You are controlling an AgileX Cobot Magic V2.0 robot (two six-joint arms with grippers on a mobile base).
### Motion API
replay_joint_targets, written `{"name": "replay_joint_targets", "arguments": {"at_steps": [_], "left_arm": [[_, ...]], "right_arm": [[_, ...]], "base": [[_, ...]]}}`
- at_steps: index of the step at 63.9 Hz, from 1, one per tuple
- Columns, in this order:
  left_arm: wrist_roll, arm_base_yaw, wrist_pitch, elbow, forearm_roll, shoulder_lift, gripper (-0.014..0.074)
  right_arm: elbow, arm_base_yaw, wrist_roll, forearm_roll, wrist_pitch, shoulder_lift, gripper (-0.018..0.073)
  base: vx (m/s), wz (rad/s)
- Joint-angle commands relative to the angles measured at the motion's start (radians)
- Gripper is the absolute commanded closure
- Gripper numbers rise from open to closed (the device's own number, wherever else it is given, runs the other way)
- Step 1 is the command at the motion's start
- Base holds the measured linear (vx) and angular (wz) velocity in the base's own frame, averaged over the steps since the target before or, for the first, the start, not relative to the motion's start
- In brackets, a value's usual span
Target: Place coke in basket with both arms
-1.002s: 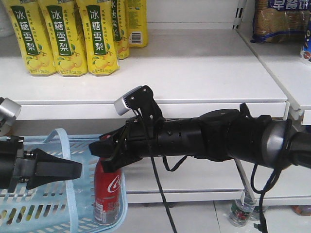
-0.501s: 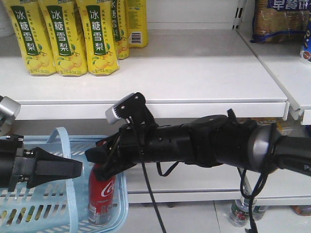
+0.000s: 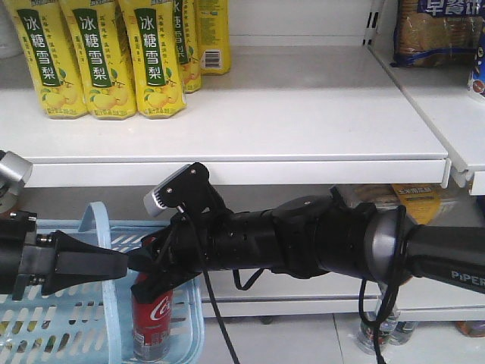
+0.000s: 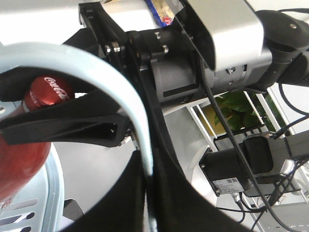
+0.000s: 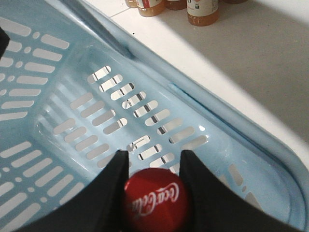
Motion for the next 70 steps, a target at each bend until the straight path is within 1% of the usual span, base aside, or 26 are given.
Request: {"name": "replay_joint_targets", "arguments": {"at_steps": [1, 13, 17, 35, 43, 48, 54, 59, 60, 61, 65, 69, 70], "left_arm": [[0.015, -0.004, 0.011, -0.029, -0.081, -0.025, 0.0603], [0.015, -0.004, 0.011, -0.029, -0.081, -0.025, 0.0603], [0.015, -0.004, 0.011, -0.029, -0.081, -0.025, 0.0603], [0.015, -0.004, 0.011, -0.029, -0.081, -0.025, 0.0603], [0.015, -0.004, 0.011, -0.029, -0.081, -0.025, 0.0603], [0.015, -0.004, 0.011, -0.029, -0.081, -0.025, 0.0603], [0.015, -0.004, 0.011, -0.029, -0.081, -0.025, 0.0603], [0.015, -0.004, 0.011, -0.029, -0.081, -0.025, 0.0603], [0.015, -0.004, 0.011, -0.029, -0.081, -0.025, 0.0603], [0.015, -0.004, 0.011, -0.029, -0.081, -0.025, 0.0603], [0.015, -0.004, 0.011, -0.029, -0.081, -0.025, 0.0603], [0.015, -0.004, 0.011, -0.029, -0.081, -0.025, 0.0603], [0.015, -0.004, 0.011, -0.029, -0.081, -0.025, 0.0603]], "right_arm": [[-0.03, 0.001, -0.003, 0.07, 0.043, -0.049, 0.0314], [-0.03, 0.001, 0.0, 0.07, 0.045, -0.049, 0.0207], [-0.03, 0.001, 0.001, 0.07, 0.045, -0.049, 0.019], [-0.03, 0.0, 0.001, 0.07, 0.073, -0.056, 0.0192], [-0.028, 0.0, 0.015, 0.033, 0.086, -0.077, 0.021], [-0.028, 0.0, 0.063, -0.036, 0.086, -0.093, 0.0228], [-0.028, 0.0, 0.168, -0.148, 0.086, -0.112, 0.0244], [-0.028, 0.0, 0.279, -0.28, 0.086, -0.131, 0.0249], [-0.028, 0.0, 0.301, -0.292, 0.086, -0.133, 0.0249], [-0.028, 0.0, 0.323, -0.329, 0.086, -0.137, 0.0249], [-0.028, 0.0, 0.427, -0.42, 0.086, -0.159, 0.0249], [-0.028, 0.0, 0.504, -0.512, 0.094, -0.182, 0.0249], [-0.028, 0.0, 0.539, -0.535, 0.098, -0.188, 0.0249]], "base": [[0.0, 0.0], [0.0, 0.0], [0.0, 0.0], [0.0, 0.0], [0.0, 0.0], [0.0, 0.0], [0.0, 0.0], [0.0, 0.0], [0.0, 0.0], [0.0, 0.0], [0.0, 0.0], [0.0, 0.0], [0.0, 0.0]]}}
